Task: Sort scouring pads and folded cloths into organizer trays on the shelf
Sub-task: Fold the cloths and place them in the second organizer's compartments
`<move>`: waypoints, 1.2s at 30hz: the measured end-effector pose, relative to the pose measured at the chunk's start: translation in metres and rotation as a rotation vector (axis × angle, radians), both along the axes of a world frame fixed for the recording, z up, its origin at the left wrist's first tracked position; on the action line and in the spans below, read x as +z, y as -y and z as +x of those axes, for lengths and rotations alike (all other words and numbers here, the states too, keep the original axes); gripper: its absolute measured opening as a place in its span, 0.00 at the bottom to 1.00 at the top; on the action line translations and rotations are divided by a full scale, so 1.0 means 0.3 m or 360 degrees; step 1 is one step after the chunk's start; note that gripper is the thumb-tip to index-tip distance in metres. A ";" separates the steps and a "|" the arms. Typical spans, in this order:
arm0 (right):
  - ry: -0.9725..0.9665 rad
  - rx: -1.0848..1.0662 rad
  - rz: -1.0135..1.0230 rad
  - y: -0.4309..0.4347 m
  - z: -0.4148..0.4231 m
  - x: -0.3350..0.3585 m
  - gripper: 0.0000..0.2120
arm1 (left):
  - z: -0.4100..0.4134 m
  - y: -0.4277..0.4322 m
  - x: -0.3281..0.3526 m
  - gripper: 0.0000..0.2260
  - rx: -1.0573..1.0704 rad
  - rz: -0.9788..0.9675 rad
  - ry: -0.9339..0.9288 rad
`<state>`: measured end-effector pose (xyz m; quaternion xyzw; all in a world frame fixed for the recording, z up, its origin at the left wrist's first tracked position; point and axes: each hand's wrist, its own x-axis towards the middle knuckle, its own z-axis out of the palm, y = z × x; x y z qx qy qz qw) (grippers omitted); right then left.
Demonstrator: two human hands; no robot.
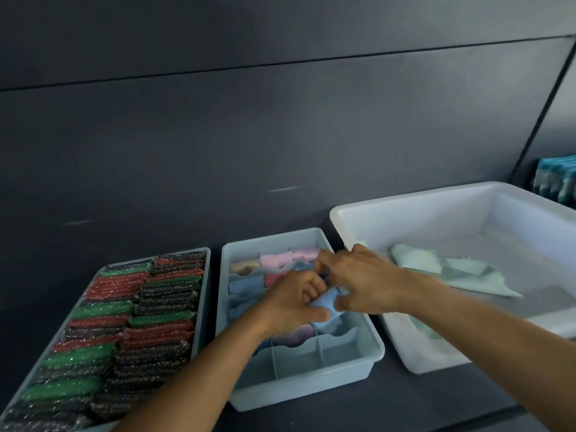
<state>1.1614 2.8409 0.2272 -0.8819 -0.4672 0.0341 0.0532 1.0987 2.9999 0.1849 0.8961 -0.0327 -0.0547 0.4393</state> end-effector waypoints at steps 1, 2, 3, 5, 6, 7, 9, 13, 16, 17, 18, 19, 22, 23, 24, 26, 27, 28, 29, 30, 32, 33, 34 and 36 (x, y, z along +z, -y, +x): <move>0.0009 -0.0010 -0.0026 0.001 0.008 -0.005 0.25 | 0.004 0.007 -0.011 0.09 0.0005 0.0031 0.0024; -0.0058 -0.0021 0.0027 0.004 0.015 0.001 0.28 | 0.008 0.013 -0.023 0.09 0.0015 0.0084 0.0048; -0.0170 -0.0039 0.0157 0.010 0.020 0.014 0.29 | 0.009 0.021 -0.033 0.09 0.0023 0.0170 0.0083; -0.0372 -0.0119 0.0550 0.028 0.041 0.046 0.27 | 0.006 0.041 -0.041 0.09 0.0029 0.0476 0.0193; -0.0433 -0.0173 0.0734 0.041 0.056 0.062 0.26 | 0.005 0.053 -0.040 0.09 0.0015 0.0647 0.0280; -0.0470 -0.0231 0.0883 0.055 0.074 0.078 0.24 | 0.004 0.063 -0.037 0.09 0.0000 0.0799 0.0357; -0.0515 -0.0345 0.1092 0.086 0.113 0.102 0.20 | 0.009 0.076 -0.031 0.08 -0.0023 0.0982 0.0404; -0.0543 -0.0493 0.1172 0.168 0.181 0.120 0.13 | 0.040 0.107 -0.031 0.15 -0.0105 0.1201 0.0324; -0.0511 -0.0695 0.0739 0.233 0.212 0.096 0.08 | 0.044 0.129 -0.032 0.21 -0.0165 0.1243 0.0251; -0.0475 -0.0757 0.0484 0.250 0.221 0.080 0.08 | 0.043 0.134 -0.028 0.19 -0.0177 0.1265 0.0211; -0.0463 -0.0791 0.0219 0.258 0.229 0.059 0.09 | 0.044 0.140 -0.019 0.17 -0.0190 0.1278 0.0175; -0.0475 -0.0788 -0.0016 0.257 0.233 0.039 0.11 | 0.044 0.147 -0.006 0.15 -0.0213 0.1292 0.0115; -0.0556 -0.0757 -0.0374 0.221 0.244 -0.021 0.17 | 0.053 0.161 0.023 0.12 -0.0281 0.1332 -0.0163; -0.0564 -0.0768 -0.0407 0.202 0.244 -0.034 0.17 | 0.056 0.161 0.029 0.10 -0.0300 0.1339 -0.0217; -0.0560 -0.0785 -0.0414 0.180 0.246 -0.047 0.17 | 0.058 0.157 0.032 0.08 -0.0303 0.1345 -0.0225; -0.0530 -0.0852 -0.0354 0.133 0.251 -0.065 0.14 | 0.054 0.151 0.035 0.06 -0.0248 0.1340 -0.0159; -0.0522 -0.0895 -0.0302 0.110 0.257 -0.067 0.12 | 0.048 0.150 0.036 0.07 -0.0209 0.1338 -0.0114; -0.0534 -0.0930 -0.0253 0.091 0.267 -0.068 0.11 | 0.043 0.150 0.033 0.08 -0.0177 0.1347 -0.0069; -0.0566 -0.0949 -0.0221 0.074 0.277 -0.068 0.09 | 0.034 0.150 0.030 0.08 -0.0154 0.1375 -0.0040; -0.0607 -0.0947 -0.0209 0.061 0.289 -0.068 0.08 | 0.027 0.148 0.024 0.07 -0.0141 0.1403 -0.0024; -0.0679 -0.0926 -0.0228 0.053 0.307 -0.069 0.05 | 0.019 0.142 0.010 0.05 -0.0133 0.1396 0.0028; -0.0704 -0.0918 -0.0250 0.054 0.310 -0.070 0.03 | 0.016 0.138 0.005 0.04 -0.0124 0.1385 0.0047; -0.0712 -0.0918 -0.0275 0.057 0.314 -0.079 0.05 | 0.016 0.136 0.002 0.04 -0.0117 0.1366 0.0044; -0.0622 -0.0933 -0.0306 0.058 0.310 -0.097 0.07 | 0.012 0.140 0.009 0.06 -0.0113 0.1327 0.0004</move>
